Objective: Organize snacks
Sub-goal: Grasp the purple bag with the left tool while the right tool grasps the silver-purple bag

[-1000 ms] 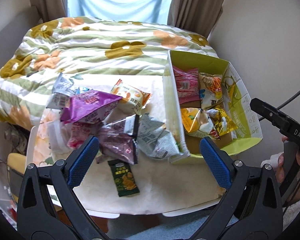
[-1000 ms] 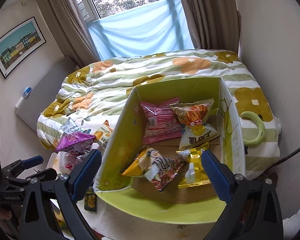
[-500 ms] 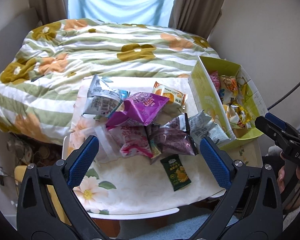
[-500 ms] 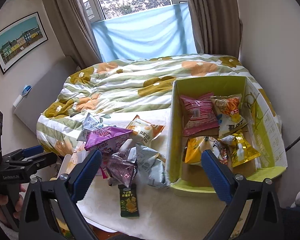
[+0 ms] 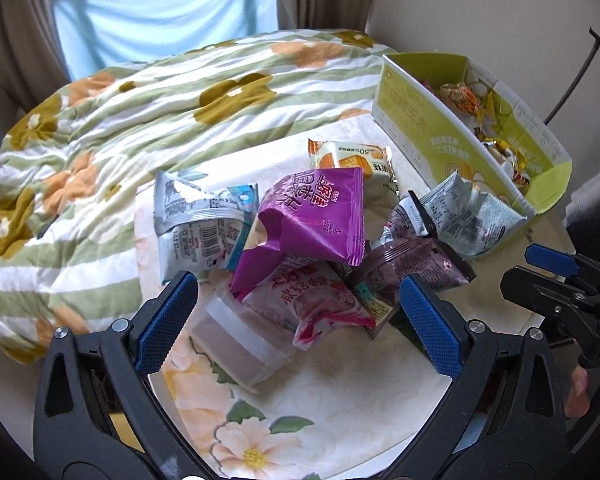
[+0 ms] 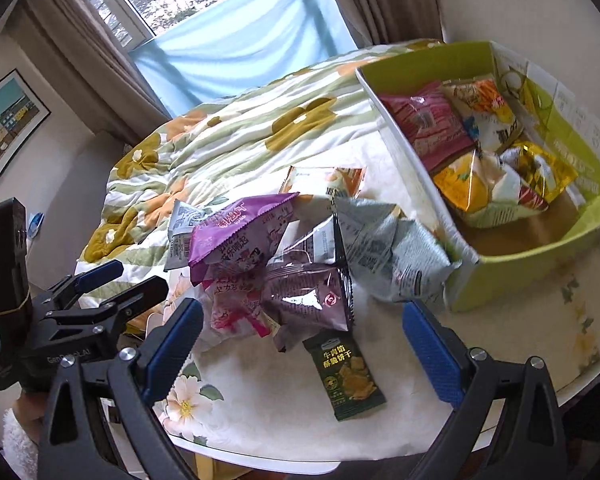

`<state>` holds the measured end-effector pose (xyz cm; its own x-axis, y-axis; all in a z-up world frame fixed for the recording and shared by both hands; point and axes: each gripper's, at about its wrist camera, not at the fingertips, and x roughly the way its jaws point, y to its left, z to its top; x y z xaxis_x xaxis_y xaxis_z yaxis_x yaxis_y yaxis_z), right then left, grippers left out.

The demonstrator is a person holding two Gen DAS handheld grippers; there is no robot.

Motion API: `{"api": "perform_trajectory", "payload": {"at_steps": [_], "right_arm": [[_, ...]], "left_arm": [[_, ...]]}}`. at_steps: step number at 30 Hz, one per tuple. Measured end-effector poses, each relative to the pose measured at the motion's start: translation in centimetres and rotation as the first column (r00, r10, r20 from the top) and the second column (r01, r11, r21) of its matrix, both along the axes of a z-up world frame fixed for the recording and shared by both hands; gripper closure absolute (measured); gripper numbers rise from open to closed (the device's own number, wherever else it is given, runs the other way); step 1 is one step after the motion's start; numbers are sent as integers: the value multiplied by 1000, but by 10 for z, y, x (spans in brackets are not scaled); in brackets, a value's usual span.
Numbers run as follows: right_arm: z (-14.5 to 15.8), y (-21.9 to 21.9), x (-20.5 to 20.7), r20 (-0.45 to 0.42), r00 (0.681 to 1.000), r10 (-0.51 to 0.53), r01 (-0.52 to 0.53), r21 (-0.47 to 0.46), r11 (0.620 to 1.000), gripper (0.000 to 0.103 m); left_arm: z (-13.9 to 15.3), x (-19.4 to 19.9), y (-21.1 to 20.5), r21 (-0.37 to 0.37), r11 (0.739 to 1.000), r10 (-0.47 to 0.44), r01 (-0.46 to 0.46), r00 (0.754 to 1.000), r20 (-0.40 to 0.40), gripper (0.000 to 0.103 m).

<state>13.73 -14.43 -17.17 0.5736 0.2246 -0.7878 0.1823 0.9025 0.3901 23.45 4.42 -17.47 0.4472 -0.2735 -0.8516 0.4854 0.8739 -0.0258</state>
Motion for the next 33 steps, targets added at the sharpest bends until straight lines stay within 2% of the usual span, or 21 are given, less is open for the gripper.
{"api": "perform_trajectory", "payload": {"at_steps": [3, 8, 17, 22, 25, 33], "right_arm": [[-17, 1, 2, -25, 998, -53, 54, 45, 998, 4], [-38, -5, 6, -33, 990, -138, 141, 126, 982, 4], [-78, -10, 23, -85, 965, -248, 263, 291, 920, 4], [-91, -12, 30, -113, 959, -258, 282, 340, 897, 4], [-95, -12, 33, -121, 959, -258, 285, 358, 889, 4], [-101, -4, 39, -135, 962, -235, 270, 376, 887, 4]], "left_arm": [[-17, 12, -13, 46, 998, -41, 40, 999, 14, 3], [-35, 34, -29, 57, 996, -74, 73, 997, 16, 3], [-68, 60, -46, 81, 993, -86, 88, 996, -17, 4], [-76, 64, -51, 79, 992, -100, 102, 995, -31, 15], [-79, 64, -52, 93, 990, -106, 109, 994, -34, 30], [-73, 62, -46, 66, 994, -86, 89, 995, -42, 42]]}}
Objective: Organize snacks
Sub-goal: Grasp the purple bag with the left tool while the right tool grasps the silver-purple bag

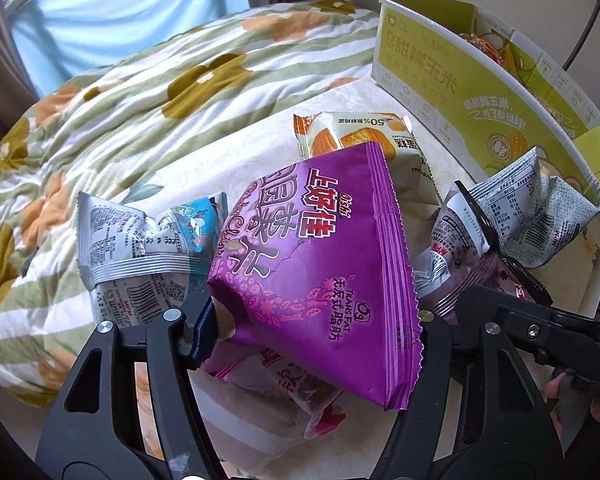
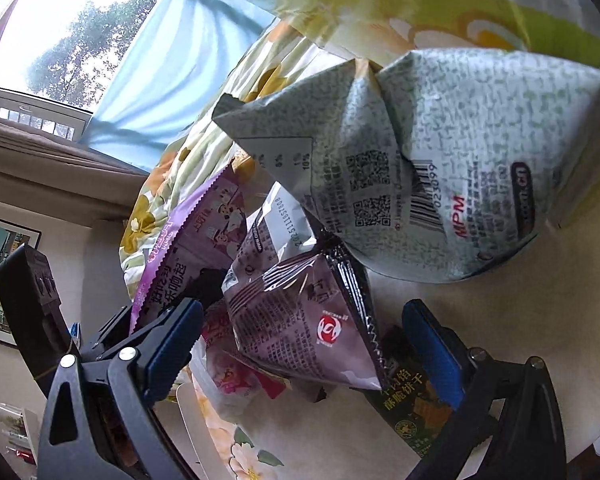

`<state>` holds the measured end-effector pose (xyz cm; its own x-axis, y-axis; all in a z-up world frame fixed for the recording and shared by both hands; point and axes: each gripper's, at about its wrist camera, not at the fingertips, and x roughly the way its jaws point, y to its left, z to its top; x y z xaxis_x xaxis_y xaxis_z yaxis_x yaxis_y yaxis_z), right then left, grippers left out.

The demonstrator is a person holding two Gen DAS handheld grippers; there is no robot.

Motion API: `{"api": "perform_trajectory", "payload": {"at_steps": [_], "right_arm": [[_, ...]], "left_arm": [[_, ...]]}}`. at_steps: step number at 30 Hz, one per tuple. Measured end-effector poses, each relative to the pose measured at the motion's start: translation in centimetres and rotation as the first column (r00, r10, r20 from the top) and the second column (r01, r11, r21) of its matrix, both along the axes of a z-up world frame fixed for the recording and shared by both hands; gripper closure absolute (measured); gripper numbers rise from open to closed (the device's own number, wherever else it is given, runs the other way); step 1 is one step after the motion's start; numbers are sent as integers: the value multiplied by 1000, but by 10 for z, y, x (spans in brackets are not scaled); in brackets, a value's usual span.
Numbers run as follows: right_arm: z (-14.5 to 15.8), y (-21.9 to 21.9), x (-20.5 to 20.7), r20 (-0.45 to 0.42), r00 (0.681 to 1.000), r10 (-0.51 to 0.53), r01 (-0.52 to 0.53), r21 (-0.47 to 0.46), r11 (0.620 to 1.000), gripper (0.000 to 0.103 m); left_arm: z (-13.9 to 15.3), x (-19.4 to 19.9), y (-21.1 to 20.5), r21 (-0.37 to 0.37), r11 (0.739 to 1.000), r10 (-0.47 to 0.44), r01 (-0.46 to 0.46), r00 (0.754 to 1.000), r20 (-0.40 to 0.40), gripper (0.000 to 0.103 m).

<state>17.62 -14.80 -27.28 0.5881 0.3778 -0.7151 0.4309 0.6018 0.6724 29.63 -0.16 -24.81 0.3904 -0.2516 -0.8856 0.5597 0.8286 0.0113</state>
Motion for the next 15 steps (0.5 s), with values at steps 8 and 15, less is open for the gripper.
{"api": "perform_trajectory", "payload": {"at_steps": [8, 15], "right_arm": [[0, 2, 6, -5, 1000, 31, -31, -15, 999, 4], [2, 9, 10, -18, 997, 72, -72, -6, 997, 35]], "left_arm": [[14, -11, 14, -15, 999, 46, -46, 999, 12, 43], [22, -22, 27, -36, 995, 97, -97, 995, 7, 43]]}}
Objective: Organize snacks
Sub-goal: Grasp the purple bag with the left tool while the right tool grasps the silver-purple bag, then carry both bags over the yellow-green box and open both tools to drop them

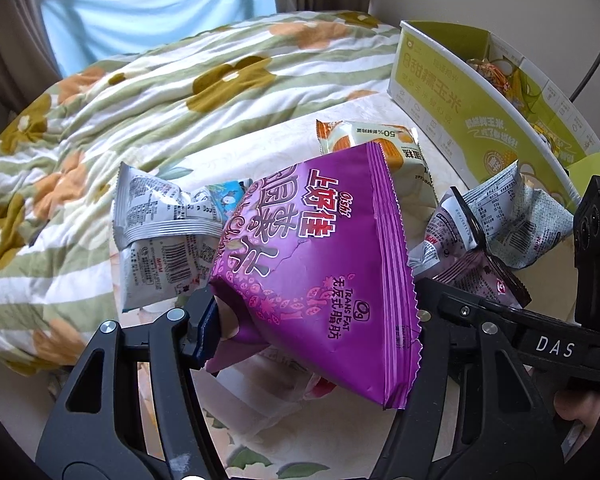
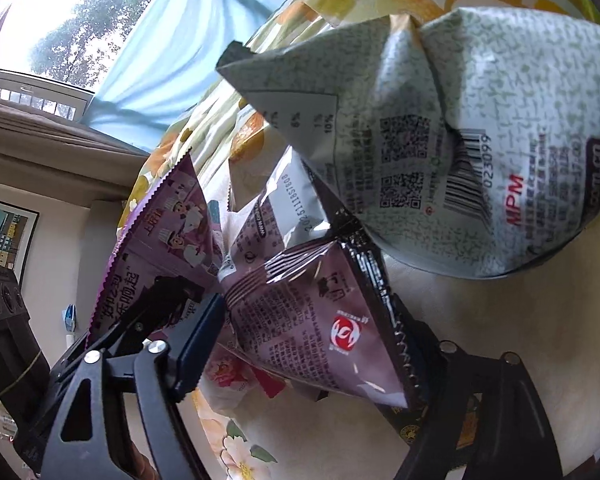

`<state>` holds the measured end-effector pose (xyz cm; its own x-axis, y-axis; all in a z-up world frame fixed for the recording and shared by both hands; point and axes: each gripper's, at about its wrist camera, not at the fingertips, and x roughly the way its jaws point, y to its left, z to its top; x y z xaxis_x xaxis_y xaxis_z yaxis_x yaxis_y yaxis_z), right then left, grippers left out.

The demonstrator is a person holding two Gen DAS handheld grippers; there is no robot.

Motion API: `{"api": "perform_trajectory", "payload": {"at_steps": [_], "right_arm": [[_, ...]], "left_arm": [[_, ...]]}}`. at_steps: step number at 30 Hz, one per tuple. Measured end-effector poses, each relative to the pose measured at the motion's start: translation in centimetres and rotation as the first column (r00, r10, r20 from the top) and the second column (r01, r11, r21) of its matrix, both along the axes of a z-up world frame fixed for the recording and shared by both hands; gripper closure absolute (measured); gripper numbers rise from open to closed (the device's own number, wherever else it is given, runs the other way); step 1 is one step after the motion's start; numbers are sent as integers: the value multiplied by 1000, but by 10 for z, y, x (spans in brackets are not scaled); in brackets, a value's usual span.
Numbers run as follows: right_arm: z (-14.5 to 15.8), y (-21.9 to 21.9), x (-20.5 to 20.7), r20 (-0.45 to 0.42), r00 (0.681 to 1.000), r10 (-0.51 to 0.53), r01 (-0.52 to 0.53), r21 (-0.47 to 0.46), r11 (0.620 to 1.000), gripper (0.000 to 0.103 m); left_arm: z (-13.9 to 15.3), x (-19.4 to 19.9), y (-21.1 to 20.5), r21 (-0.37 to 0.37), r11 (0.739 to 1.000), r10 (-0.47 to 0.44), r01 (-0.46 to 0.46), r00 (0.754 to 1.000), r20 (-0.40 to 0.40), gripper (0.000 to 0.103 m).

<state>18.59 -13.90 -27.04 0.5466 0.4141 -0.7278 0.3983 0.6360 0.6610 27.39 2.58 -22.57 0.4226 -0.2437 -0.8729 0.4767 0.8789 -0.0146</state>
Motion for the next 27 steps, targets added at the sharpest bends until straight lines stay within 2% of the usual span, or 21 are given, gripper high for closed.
{"api": "perform_trajectory", "payload": {"at_steps": [2, 7, 15, 21, 27], "right_arm": [[5, 4, 2, 2, 1000, 14, -14, -24, 1000, 42], [15, 9, 1, 12, 999, 40, -39, -79, 996, 49], [38, 8, -18, 58, 995, 85, -77, -130, 989, 51], [75, 19, -32, 127, 977, 171, -145, -190, 971, 52], [124, 24, -49, 226, 937, 266, -213, -235, 949, 52]], "left_arm": [[3, -3, 3, -13, 1000, 10, -10, 1000, -1, 43], [14, -10, 11, -29, 999, 33, -32, 999, 18, 43], [45, -30, 28, -75, 992, 102, -99, 994, 42, 43], [76, -49, 46, -141, 975, 179, -169, 982, 61, 43], [116, -67, 54, -191, 953, 258, -234, 960, 111, 43]]}}
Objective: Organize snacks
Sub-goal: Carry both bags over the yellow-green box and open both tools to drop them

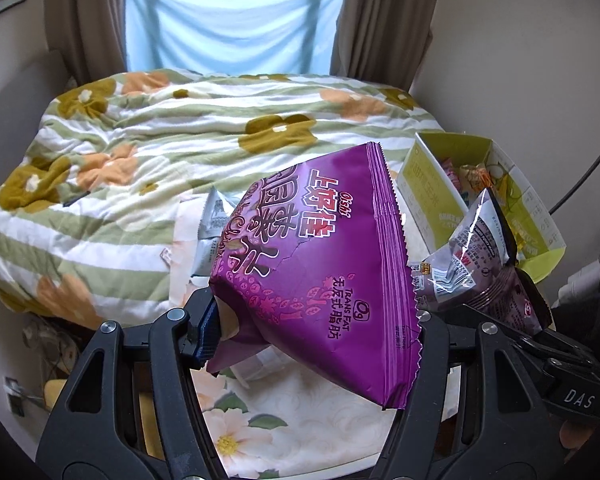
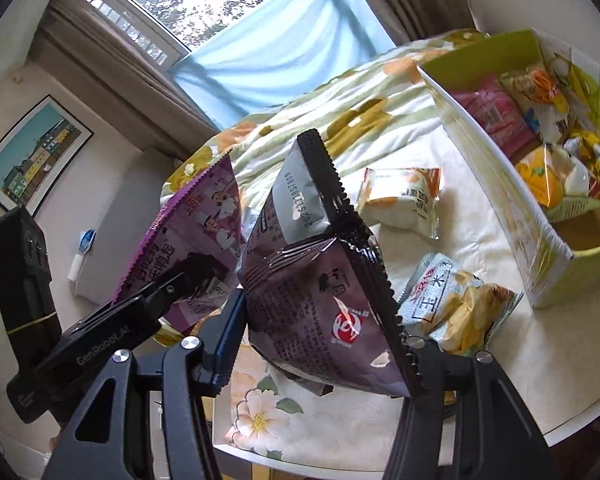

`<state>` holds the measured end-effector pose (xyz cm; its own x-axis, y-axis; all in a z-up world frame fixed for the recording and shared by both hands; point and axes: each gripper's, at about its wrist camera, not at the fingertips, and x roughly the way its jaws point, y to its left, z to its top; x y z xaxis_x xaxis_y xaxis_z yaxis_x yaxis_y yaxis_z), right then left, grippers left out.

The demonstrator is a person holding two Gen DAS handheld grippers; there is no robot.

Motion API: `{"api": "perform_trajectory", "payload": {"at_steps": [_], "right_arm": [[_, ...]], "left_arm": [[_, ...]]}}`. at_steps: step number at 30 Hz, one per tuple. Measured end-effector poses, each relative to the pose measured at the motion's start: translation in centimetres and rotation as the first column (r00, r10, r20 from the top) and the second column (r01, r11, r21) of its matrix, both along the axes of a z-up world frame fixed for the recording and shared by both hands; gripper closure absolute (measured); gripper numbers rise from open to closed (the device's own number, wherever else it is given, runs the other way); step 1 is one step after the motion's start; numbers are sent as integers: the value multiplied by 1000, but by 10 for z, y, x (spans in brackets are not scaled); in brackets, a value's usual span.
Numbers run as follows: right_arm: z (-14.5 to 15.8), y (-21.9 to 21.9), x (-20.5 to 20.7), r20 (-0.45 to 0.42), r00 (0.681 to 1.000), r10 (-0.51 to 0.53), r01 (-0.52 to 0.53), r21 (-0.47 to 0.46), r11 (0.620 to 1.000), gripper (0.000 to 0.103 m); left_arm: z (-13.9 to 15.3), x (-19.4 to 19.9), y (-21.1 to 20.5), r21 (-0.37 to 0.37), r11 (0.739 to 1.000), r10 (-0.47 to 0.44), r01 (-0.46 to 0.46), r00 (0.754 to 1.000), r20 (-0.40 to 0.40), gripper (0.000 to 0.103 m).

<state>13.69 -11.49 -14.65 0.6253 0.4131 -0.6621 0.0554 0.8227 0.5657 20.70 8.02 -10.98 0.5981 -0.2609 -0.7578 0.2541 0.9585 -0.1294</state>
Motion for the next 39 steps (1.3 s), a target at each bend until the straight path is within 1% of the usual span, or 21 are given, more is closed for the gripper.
{"api": "perform_trajectory", "payload": {"at_steps": [2, 4, 6, 10, 15, 18, 21, 24, 28, 31, 36, 38, 39], "right_arm": [[16, 1, 3, 34, 999, 23, -22, -17, 1000, 52], [28, -3, -1, 68, 997, 37, -34, -51, 998, 52], [40, -11, -1, 99, 994, 36, -31, -55, 998, 52], [60, -51, -9, 142, 990, 4, 3, -42, 999, 52], [82, -115, -14, 172, 984, -39, 51, -63, 997, 52], [93, -156, -14, 184, 980, -74, 92, -92, 991, 52], [96, -197, -9, 178, 978, -109, 131, -118, 984, 52], [93, -234, -2, 163, 977, -136, 157, -123, 980, 52], [84, -275, 10, 143, 979, -148, 166, -128, 978, 52], [76, -296, 17, 124, 983, -138, 154, -131, 979, 52], [60, -325, 29, 86, 989, -124, 134, -121, 984, 52], [55, -332, 34, 71, 991, -114, 122, -118, 985, 52], [52, -335, 36, 65, 992, -107, 115, -119, 986, 52]], "left_arm": [[10, -3, 0, -19, 1000, 17, -17, 1000, 15, 43], [17, -5, -4, -19, 999, 30, -30, 999, 19, 43], [24, -7, -10, -24, 999, 42, -41, 999, 28, 43], [39, -11, -36, -43, 998, 56, -54, 998, 38, 43], [53, -11, -95, -52, 998, 26, -23, 997, 66, 43], [57, -5, -140, -70, 997, -12, 17, 998, 67, 43], [57, 4, -188, -69, 996, -51, 56, 996, 67, 43], [52, 16, -234, -78, 994, -77, 81, 996, 54, 43], [33, 38, -286, -70, 993, -89, 91, 996, 21, 43], [14, 55, -316, -71, 994, -88, 87, 996, -21, 43], [-15, 74, -345, -81, 995, -72, 66, 994, -81, 43], [-24, 80, -350, -83, 995, -53, 45, 994, -100, 39], [-28, 82, -352, -89, 995, -49, 39, 993, -112, 30]]}}
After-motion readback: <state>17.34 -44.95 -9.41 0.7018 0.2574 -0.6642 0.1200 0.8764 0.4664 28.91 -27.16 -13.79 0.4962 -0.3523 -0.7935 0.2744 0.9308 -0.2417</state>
